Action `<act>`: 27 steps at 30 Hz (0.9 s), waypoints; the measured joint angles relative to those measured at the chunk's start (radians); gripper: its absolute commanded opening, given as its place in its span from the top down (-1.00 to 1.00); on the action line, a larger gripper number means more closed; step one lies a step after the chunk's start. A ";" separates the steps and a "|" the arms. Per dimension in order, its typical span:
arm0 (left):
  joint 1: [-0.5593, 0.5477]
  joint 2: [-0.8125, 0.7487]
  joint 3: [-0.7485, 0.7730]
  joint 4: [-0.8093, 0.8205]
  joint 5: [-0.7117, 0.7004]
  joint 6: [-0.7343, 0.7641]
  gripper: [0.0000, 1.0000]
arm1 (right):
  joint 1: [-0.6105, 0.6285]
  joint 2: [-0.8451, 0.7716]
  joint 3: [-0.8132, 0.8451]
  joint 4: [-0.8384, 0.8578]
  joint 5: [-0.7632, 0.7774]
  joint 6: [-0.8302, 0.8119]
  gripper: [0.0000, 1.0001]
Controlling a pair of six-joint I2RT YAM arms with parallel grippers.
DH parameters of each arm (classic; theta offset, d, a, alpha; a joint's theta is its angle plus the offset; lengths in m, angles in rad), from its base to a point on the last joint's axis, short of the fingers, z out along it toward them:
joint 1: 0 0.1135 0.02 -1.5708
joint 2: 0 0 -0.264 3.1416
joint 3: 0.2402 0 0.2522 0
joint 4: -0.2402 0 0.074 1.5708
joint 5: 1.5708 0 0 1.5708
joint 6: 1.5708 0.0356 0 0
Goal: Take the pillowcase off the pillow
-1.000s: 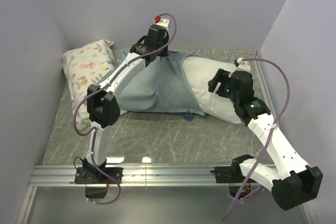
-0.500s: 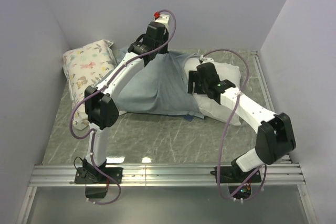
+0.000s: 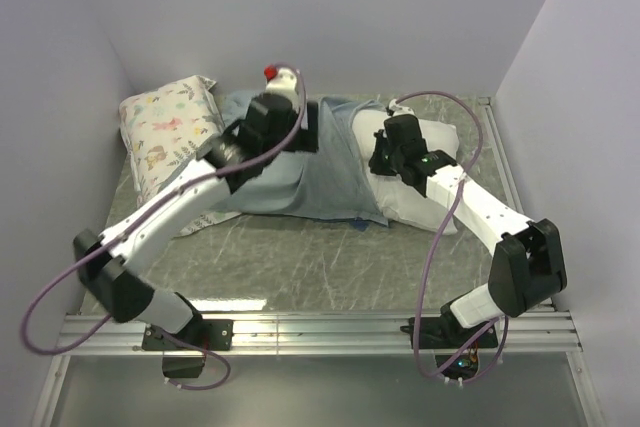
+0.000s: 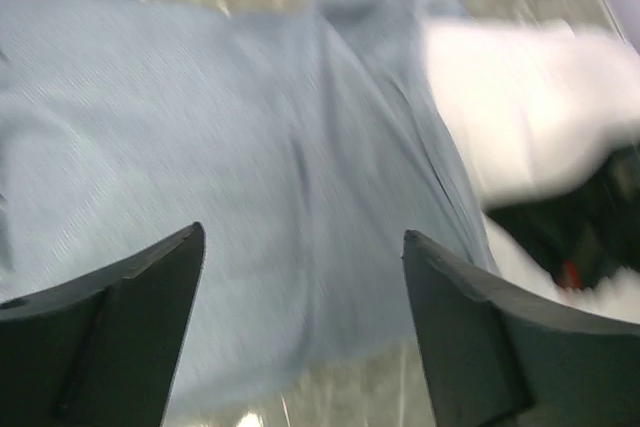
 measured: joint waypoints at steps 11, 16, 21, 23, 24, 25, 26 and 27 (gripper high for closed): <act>-0.160 0.006 -0.348 0.055 -0.096 -0.143 -0.67 | -0.022 -0.029 0.068 -0.055 -0.064 0.003 1.00; -0.159 0.069 -0.293 -0.015 -0.257 -0.195 0.51 | -0.071 -0.062 0.106 -0.104 -0.121 0.004 1.00; -0.129 0.069 -0.187 -0.046 -0.340 -0.206 0.99 | -0.154 -0.081 0.179 -0.181 -0.149 0.004 1.00; -0.098 0.067 -0.149 -0.042 -0.361 -0.206 0.99 | -0.190 -0.092 0.205 -0.208 -0.169 0.004 1.00; -0.077 0.064 -0.136 -0.039 -0.364 -0.205 0.99 | -0.212 -0.100 0.217 -0.224 -0.184 0.006 1.00; -0.045 0.058 -0.127 -0.032 -0.360 -0.204 0.99 | -0.231 -0.107 0.227 -0.237 -0.196 0.007 1.00; -0.015 0.050 -0.126 -0.025 -0.353 -0.201 0.99 | -0.248 -0.114 0.236 -0.247 -0.209 0.008 1.00; 0.027 0.040 -0.126 -0.020 -0.330 -0.198 0.99 | -0.261 -0.118 0.243 -0.255 -0.219 0.009 1.00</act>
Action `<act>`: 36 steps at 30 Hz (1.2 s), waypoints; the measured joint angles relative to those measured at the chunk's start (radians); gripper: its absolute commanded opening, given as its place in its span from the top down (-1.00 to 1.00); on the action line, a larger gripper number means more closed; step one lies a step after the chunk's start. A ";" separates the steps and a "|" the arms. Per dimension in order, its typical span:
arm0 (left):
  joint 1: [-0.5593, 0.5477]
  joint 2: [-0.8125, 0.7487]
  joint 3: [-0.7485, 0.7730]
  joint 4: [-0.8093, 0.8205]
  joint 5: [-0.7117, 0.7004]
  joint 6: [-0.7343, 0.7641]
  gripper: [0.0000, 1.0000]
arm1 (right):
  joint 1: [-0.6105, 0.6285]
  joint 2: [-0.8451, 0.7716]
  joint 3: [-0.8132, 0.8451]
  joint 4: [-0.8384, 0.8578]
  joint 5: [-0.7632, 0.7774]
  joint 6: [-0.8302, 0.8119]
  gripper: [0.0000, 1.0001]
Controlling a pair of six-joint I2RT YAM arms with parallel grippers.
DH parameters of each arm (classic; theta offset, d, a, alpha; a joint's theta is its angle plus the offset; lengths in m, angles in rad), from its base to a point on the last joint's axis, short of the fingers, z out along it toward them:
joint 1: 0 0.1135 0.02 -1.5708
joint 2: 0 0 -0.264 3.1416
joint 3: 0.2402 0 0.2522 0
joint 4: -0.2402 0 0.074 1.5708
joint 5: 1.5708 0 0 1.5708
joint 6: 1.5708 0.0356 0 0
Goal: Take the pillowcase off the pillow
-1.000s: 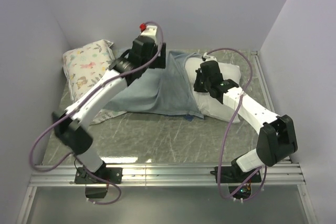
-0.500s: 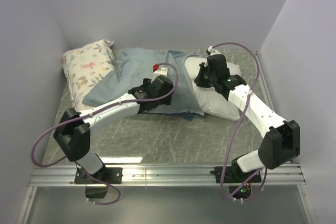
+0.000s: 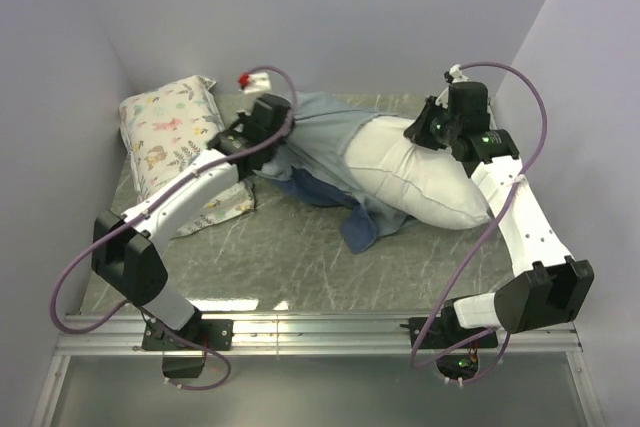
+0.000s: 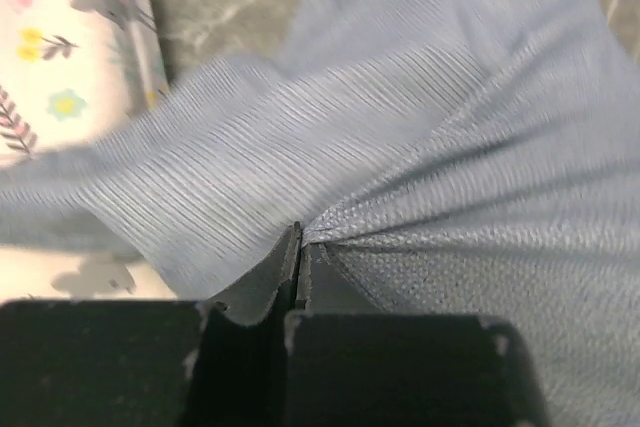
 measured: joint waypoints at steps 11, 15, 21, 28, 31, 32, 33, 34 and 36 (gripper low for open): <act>0.267 0.011 0.055 0.052 0.264 0.026 0.99 | -0.029 -0.007 0.013 0.002 -0.137 0.039 1.00; 0.196 0.053 0.057 0.061 0.228 0.048 0.99 | -0.052 -0.007 -0.004 0.000 -0.095 0.031 0.70; 0.090 0.114 0.056 0.061 0.142 0.064 0.99 | -0.045 -0.005 0.016 -0.014 0.037 -0.020 -0.35; 0.058 0.116 0.056 0.060 0.109 0.064 0.99 | 0.217 -0.056 0.078 -0.007 0.232 -0.098 -0.61; 0.058 0.122 0.065 0.051 0.109 0.067 0.99 | 0.356 -0.108 0.035 0.002 0.314 -0.129 -0.65; 0.058 0.127 0.076 0.046 0.110 0.068 0.99 | 0.399 -0.127 0.008 0.008 0.341 -0.137 -0.67; 0.058 0.131 0.085 0.042 0.110 0.068 0.99 | 0.439 -0.142 -0.021 0.007 0.372 -0.147 -0.68; 0.058 0.135 0.095 0.039 0.110 0.069 1.00 | 0.470 -0.152 -0.053 0.009 0.399 -0.158 -0.72; 0.058 0.139 0.109 0.036 0.112 0.072 0.99 | 0.521 -0.162 -0.119 0.015 0.453 -0.173 -0.77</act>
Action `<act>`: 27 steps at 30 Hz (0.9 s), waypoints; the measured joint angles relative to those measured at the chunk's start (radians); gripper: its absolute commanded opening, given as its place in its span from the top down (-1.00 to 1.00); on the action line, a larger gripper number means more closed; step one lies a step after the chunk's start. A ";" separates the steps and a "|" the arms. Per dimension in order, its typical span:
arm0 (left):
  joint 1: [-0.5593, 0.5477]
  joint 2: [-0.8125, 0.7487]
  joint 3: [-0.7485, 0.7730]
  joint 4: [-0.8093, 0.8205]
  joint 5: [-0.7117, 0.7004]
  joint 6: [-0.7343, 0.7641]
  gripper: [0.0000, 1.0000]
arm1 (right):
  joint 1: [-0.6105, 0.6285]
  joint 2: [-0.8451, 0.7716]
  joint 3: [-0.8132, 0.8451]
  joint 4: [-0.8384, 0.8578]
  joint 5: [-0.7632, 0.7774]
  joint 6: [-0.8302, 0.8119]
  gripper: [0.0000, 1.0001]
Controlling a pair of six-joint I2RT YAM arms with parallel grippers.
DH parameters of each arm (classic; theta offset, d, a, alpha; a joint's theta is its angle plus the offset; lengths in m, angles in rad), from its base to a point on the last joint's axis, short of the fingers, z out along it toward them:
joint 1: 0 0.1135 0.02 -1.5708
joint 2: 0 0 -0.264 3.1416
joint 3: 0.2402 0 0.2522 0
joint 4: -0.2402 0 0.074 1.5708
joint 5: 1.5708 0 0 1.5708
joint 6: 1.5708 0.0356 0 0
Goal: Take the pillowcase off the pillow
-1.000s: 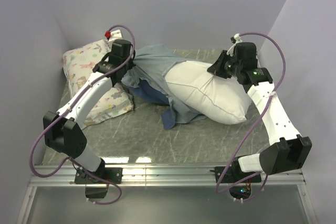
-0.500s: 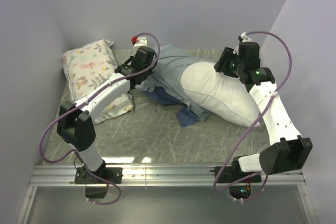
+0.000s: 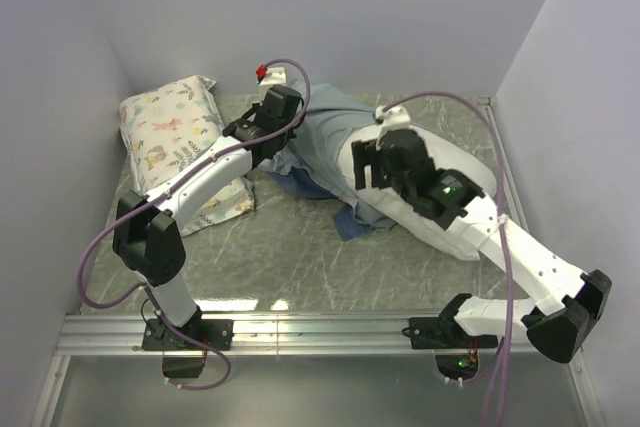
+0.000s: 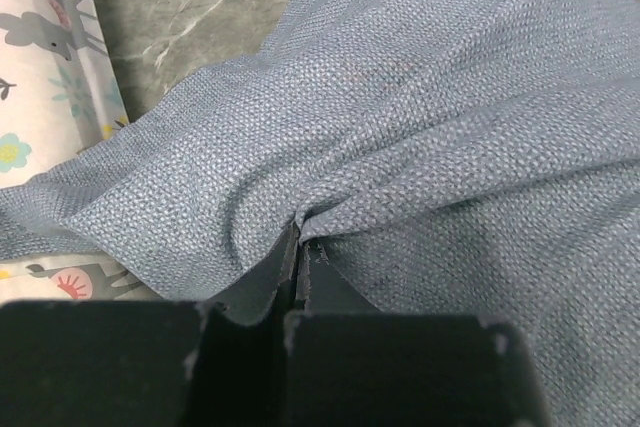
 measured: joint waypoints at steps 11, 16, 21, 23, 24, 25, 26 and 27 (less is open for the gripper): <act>-0.001 0.003 0.053 -0.036 0.016 0.019 0.99 | 0.086 0.161 -0.147 -0.031 0.279 -0.015 0.75; -0.002 0.003 0.079 -0.042 0.025 0.027 0.90 | 0.089 0.308 -0.032 -0.082 0.352 0.013 1.00; -0.002 -0.003 0.103 -0.040 0.046 0.061 -0.47 | 0.072 0.316 0.121 -0.155 0.290 0.009 1.00; -0.002 -0.018 0.105 -0.038 0.067 0.059 -0.73 | 0.036 0.311 0.209 -0.175 0.216 0.009 1.00; -0.003 -0.034 0.105 -0.039 0.077 0.061 -0.76 | 0.010 0.310 0.256 -0.180 0.171 0.009 1.00; -0.004 -0.061 0.105 -0.037 0.089 0.066 -0.78 | -0.023 0.305 0.307 -0.179 0.108 0.010 1.00; -0.007 -0.089 0.105 -0.033 0.094 0.066 -0.78 | -0.050 0.299 0.339 -0.189 0.064 0.012 1.00; -0.011 -0.120 0.105 -0.031 0.101 0.066 -0.78 | -0.078 0.299 0.377 -0.208 0.016 0.013 1.00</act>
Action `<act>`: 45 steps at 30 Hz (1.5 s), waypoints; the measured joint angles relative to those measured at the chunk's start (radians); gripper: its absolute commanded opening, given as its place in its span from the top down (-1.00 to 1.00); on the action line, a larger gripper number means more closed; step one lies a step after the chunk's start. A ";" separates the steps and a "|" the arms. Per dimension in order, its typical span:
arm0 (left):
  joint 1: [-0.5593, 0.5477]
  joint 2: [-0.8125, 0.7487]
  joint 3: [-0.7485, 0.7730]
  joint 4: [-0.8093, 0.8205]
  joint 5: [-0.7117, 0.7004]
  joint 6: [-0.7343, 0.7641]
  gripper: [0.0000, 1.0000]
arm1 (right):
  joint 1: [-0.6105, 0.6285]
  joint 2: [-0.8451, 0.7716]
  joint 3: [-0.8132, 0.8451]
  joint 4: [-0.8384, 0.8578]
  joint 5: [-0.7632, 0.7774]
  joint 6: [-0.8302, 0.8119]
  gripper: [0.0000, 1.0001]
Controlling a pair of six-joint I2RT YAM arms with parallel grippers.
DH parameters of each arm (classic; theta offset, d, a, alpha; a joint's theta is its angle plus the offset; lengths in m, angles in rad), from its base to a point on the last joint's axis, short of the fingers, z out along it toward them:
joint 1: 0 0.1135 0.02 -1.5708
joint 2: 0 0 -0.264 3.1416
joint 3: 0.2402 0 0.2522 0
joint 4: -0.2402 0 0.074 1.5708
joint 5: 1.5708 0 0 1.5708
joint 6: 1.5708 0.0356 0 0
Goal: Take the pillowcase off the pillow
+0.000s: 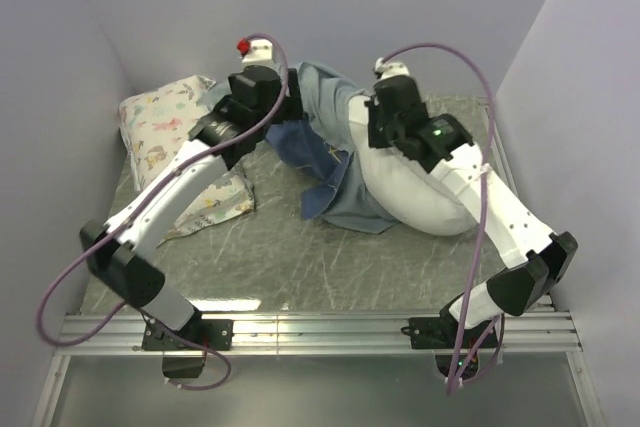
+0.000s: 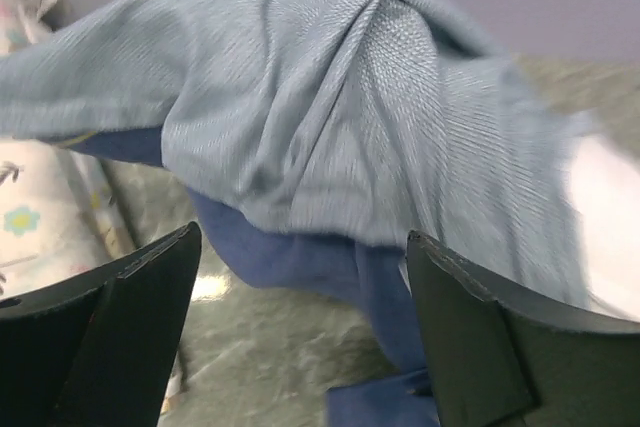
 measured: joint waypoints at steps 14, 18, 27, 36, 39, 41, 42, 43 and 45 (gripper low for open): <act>-0.019 -0.179 -0.327 0.338 0.201 -0.029 -0.87 | -0.244 -0.105 -0.108 0.062 -0.416 0.080 1.00; -0.019 -0.051 -0.382 0.370 0.281 -0.046 -0.69 | -0.249 -0.111 -0.138 0.097 -0.459 0.088 1.00; 0.008 0.065 -0.284 0.373 0.263 -0.105 0.99 | -0.250 -0.126 -0.137 0.100 -0.438 0.090 1.00; 0.192 0.129 -0.110 0.202 0.139 -0.154 0.99 | -0.332 -0.146 -0.127 0.093 -0.391 0.097 1.00; 0.224 0.100 -0.104 0.180 0.103 -0.156 0.99 | -0.359 -0.152 -0.127 0.100 -0.417 0.111 1.00; 0.223 0.068 -0.095 0.149 0.069 -0.149 0.99 | -0.377 -0.152 -0.130 0.104 -0.441 0.119 1.00; 0.216 0.050 -0.089 0.139 0.054 -0.144 0.99 | -0.393 -0.152 -0.136 0.110 -0.456 0.125 1.00; 0.204 0.033 -0.087 0.140 0.035 -0.129 0.99 | -0.402 -0.152 -0.143 0.116 -0.467 0.131 1.00; 0.161 -0.003 -0.085 0.148 -0.021 -0.089 0.99 | -0.430 -0.151 -0.161 0.131 -0.476 0.138 1.00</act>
